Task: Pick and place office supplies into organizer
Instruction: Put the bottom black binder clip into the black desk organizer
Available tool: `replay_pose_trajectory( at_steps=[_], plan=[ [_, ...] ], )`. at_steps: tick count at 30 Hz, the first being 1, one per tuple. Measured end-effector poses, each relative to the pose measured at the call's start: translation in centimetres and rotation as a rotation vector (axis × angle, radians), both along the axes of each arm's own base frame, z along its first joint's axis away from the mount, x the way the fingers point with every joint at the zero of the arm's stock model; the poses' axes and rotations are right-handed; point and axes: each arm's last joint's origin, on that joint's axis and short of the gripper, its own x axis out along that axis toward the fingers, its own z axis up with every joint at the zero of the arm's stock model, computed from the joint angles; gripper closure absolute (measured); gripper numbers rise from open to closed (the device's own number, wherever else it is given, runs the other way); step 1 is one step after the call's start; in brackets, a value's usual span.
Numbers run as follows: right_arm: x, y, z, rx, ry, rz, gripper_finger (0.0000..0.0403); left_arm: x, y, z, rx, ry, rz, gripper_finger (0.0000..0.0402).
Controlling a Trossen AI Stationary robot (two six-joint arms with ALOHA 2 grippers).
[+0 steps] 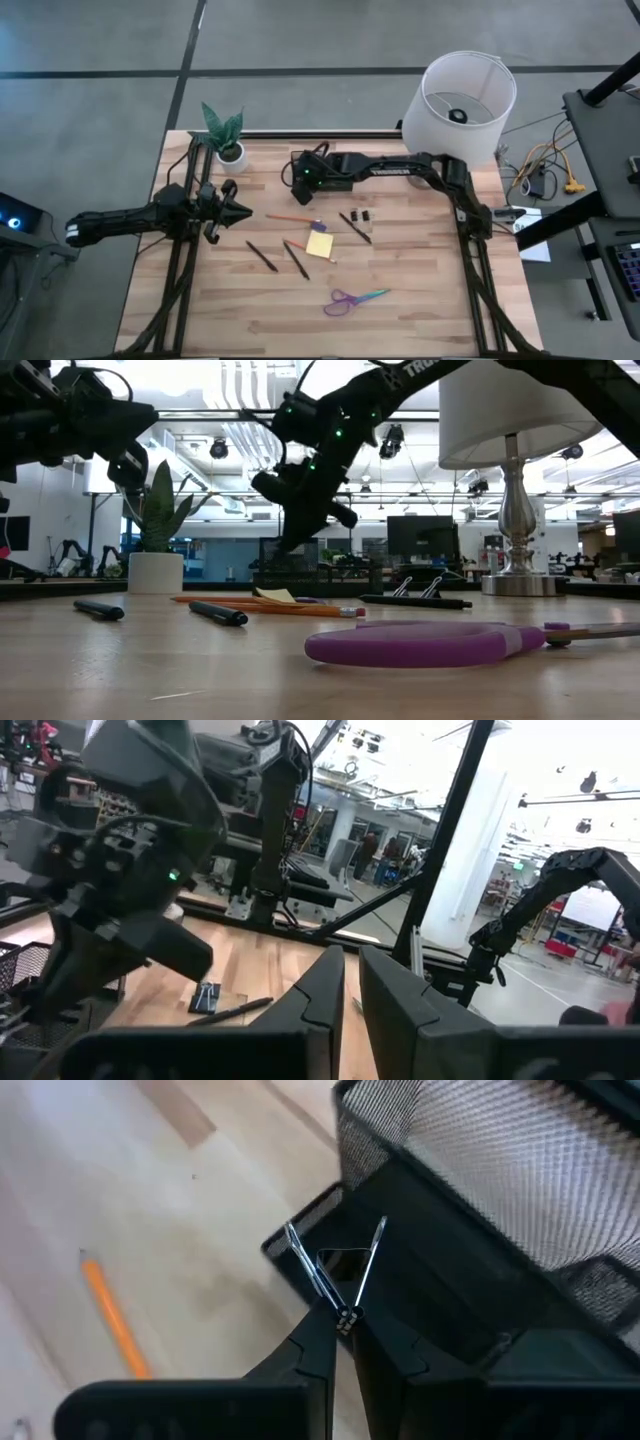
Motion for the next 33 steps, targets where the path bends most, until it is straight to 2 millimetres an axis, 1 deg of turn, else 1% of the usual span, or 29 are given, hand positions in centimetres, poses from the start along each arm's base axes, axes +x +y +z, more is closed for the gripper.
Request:
replay_pose_trajectory(
  at_steps=[3, 7, 10, 14, 22, 25, 33],
  plan=[
    [-0.3, -0.4, -0.2, 0.004, 0.012, -0.024, 0.0383, 0.0, 0.0, 0.0, 0.0, -0.001, 0.0, 0.0382],
    [-0.9, -1.5, -1.1, 0.036, 0.038, -0.068, 0.0383, 0.0, 0.0, 0.0, 0.0, 0.0, 0.0, 0.0382],
    [-1.1, -2.1, -1.2, 0.067, 0.04, -0.065, 0.0383, 0.0, 0.0, 0.0, 0.0, 0.0, 0.0, 0.0382],
    [-1.4, -1.9, -1.6, 0.08, 0.059, -0.059, 0.0383, 0.0, 0.0, 0.0, 0.0, 0.0, 0.0, 0.0382],
    [-1.4, -1.8, -1.7, 0.075, 0.063, -0.061, 0.0382, 0.0, 0.0, 0.0, 0.0, 0.002, 0.0, 0.0382],
    [-1.4, -1.9, -1.7, 0.048, 0.068, -0.076, 0.0368, 0.0, 0.0, 0.0, 0.0, 0.001, 0.0, 0.0382],
    [-1.4, -1.8, -1.7, 0.041, 0.068, -0.083, 0.029, 0.0, 0.0, 0.0, 0.0, -0.001, 0.0, 0.0382]
  ],
)
